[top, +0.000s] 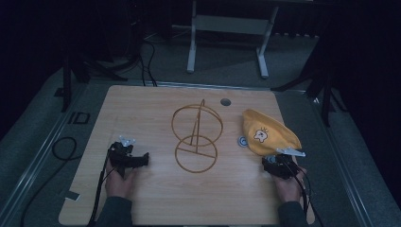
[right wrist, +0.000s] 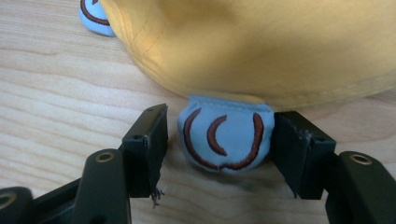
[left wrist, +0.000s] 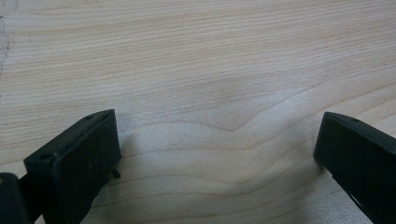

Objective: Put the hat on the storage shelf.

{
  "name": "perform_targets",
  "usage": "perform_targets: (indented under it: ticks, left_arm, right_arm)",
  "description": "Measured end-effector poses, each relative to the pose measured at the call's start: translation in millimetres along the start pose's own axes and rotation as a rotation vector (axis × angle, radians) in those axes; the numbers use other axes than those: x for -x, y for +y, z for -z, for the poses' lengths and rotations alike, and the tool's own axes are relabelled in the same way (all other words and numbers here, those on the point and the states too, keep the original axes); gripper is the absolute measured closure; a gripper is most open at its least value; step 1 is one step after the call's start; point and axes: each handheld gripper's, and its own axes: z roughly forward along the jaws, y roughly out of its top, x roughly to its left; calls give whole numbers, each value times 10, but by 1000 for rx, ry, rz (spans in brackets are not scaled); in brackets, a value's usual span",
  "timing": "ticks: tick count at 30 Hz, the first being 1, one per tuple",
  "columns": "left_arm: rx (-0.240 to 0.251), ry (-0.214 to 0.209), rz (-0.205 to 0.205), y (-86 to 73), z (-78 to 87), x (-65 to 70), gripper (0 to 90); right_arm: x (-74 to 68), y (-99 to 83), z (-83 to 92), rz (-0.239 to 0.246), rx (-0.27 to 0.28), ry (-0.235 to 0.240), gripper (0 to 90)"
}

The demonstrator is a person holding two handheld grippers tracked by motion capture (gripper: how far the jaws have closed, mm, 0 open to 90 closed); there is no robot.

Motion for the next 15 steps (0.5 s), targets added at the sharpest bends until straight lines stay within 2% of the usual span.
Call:
perform_targets:
  ticks: [5,8,15]
  left_arm:
    - [0,0,0,0,0,0,4]
    - [0,0,1,0,0,1,4]
    - [0,0,0,0,0,0,4]
  right_arm:
    - [-19,17,-23,-2,5,0,399]
    - [-21,30,-27,-1,9,-2,492]
    - [-36,32,-18,5,10,0,584]
